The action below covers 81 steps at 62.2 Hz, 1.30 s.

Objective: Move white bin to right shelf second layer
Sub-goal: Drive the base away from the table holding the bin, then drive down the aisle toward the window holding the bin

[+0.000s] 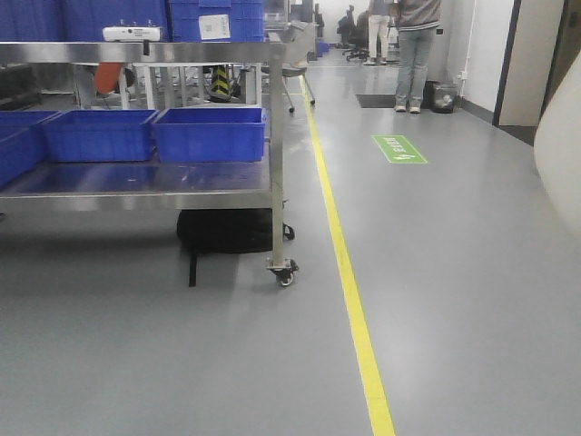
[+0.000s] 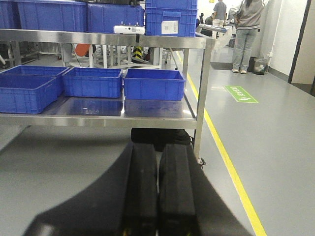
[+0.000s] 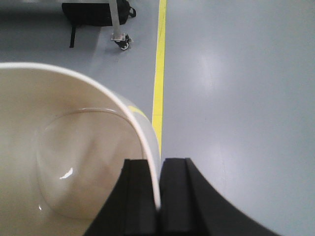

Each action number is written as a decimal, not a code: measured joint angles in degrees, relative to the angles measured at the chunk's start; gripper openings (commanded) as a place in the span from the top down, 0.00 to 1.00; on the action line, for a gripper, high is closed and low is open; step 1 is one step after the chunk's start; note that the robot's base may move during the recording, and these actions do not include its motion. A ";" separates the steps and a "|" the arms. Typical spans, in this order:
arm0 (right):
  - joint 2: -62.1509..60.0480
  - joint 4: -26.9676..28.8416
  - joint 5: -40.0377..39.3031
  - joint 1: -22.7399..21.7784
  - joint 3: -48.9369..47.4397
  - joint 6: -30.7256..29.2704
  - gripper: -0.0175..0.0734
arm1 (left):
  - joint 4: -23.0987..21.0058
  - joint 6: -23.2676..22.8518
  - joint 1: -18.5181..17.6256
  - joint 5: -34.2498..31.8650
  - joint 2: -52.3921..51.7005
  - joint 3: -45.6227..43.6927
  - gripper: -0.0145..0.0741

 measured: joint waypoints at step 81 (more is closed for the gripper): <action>0.00 0.00 0.00 0.00 0.00 0.00 0.75 | 0.00 0.00 0.00 0.00 0.00 0.00 0.74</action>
